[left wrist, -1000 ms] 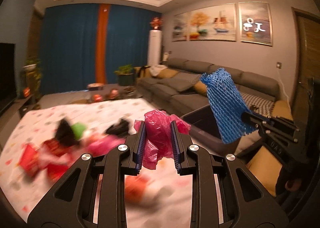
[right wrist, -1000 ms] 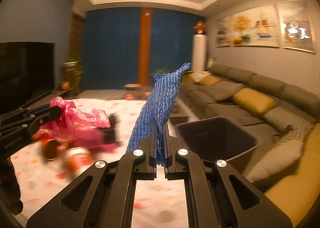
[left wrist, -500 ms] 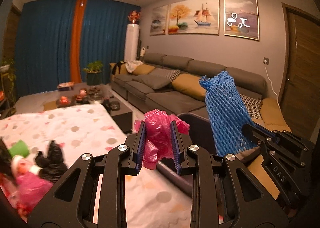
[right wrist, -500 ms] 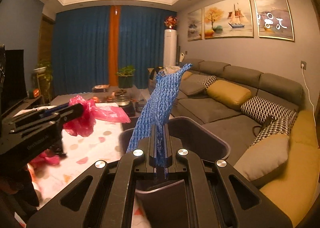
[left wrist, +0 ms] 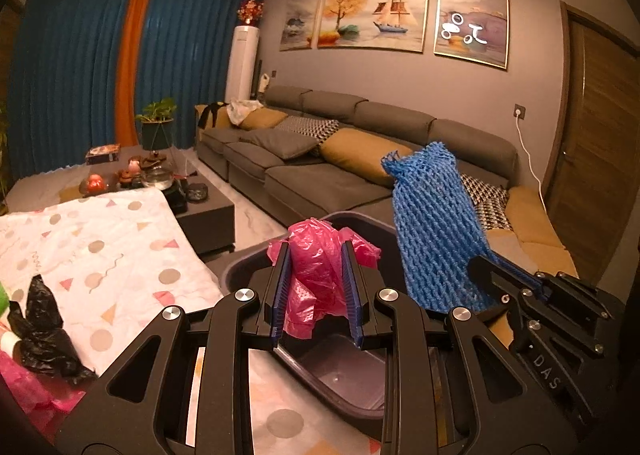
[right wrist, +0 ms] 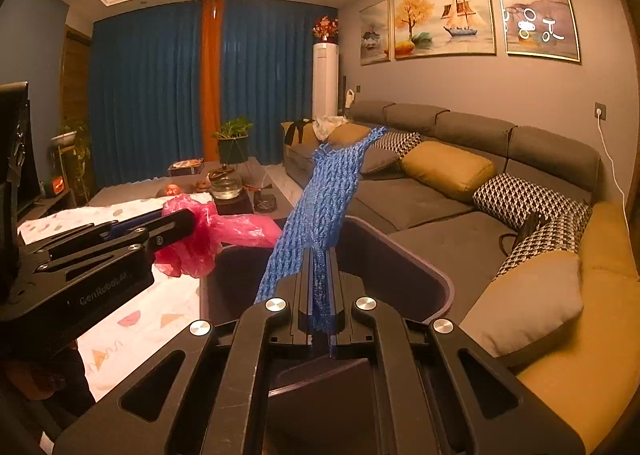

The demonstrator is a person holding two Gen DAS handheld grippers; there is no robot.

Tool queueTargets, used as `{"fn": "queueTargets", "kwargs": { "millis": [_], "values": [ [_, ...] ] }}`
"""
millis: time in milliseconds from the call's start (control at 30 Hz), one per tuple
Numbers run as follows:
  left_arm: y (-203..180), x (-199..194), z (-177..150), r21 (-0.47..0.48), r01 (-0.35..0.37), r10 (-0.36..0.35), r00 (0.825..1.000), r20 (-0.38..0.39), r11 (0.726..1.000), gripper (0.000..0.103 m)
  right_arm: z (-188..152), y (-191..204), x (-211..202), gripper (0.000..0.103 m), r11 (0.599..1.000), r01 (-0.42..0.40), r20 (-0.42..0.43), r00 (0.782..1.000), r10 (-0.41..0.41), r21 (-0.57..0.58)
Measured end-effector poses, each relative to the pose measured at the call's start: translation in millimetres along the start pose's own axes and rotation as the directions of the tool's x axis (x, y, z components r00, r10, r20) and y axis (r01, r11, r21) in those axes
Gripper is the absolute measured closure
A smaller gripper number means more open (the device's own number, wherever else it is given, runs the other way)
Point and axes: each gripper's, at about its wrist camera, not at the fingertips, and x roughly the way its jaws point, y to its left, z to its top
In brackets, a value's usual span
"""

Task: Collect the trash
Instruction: 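Carry both items to the grey bin and open both grippers over it, then move both tools back over the trash pile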

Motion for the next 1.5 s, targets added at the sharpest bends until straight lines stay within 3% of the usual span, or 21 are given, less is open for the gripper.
{"fn": "queueTargets", "kwargs": {
  "millis": [400, 467, 533, 700, 900, 933, 1033, 1167, 1367, 1500],
  "values": [
    [-1.5, 20.7, -4.6, -0.021, 0.047, -0.048, 0.998, -0.038, 0.999, 0.073, -0.9, -1.8, 13.9, 0.096, 1.000, -0.003, -0.028, 1.000, 0.003, 0.018],
    [-1.7, 22.1, -5.8, -0.025, 0.054, -0.056, 0.997, -0.046, 0.998, 0.065, -2.0, -2.6, 14.1, 0.091, 1.000, 0.003, -0.030, 1.000, -0.002, 0.019],
    [0.7, 21.0, -7.0, -0.032, 0.037, -0.038, 0.999, -0.037, 0.999, 0.040, -2.6, -5.0, 13.4, 0.081, 1.000, 0.005, -0.028, 1.000, -0.004, 0.027],
    [11.1, 12.7, -6.6, -0.088, 0.001, -0.003, 1.000, -0.020, 0.996, 0.023, -1.6, -5.6, 7.3, 0.078, 0.999, 0.014, -0.022, 1.000, -0.013, 0.031],
    [21.5, -18.3, -6.2, -0.117, -0.102, 0.105, 0.994, 0.017, 0.988, 0.010, 1.1, -0.2, -15.2, 0.059, 0.999, 0.010, 0.018, 1.000, -0.011, 0.042],
    [22.2, -24.4, -6.5, -0.122, -0.119, 0.123, 0.992, 0.022, 0.985, 0.008, 1.5, 1.7, -19.4, 0.051, 0.999, 0.011, 0.026, 1.000, -0.013, 0.041],
    [26.5, -50.6, -7.8, -0.148, -0.182, 0.190, 0.981, 0.042, 0.972, 0.006, -0.1, 7.2, -39.5, 0.035, 0.999, 0.003, 0.068, 0.998, -0.005, 0.042],
    [37.3, -91.7, -17.7, -0.180, -0.248, 0.261, 0.964, 0.050, 0.952, 0.006, -3.8, 17.1, -65.6, 0.024, 0.998, -0.024, 0.104, 0.994, 0.019, 0.051],
    [53.8, -156.3, -42.1, -0.191, -0.324, 0.343, 0.937, 0.071, 0.926, 0.006, -13.6, 48.3, -92.3, 0.017, 0.993, -0.110, 0.118, 0.987, 0.105, 0.032],
    [75.2, -204.3, -64.1, -0.202, -0.416, 0.437, 0.897, 0.072, 0.887, 0.006, -25.6, 83.4, -101.5, 0.016, 0.976, -0.219, 0.091, 0.972, 0.218, 0.007]
  ]
}}
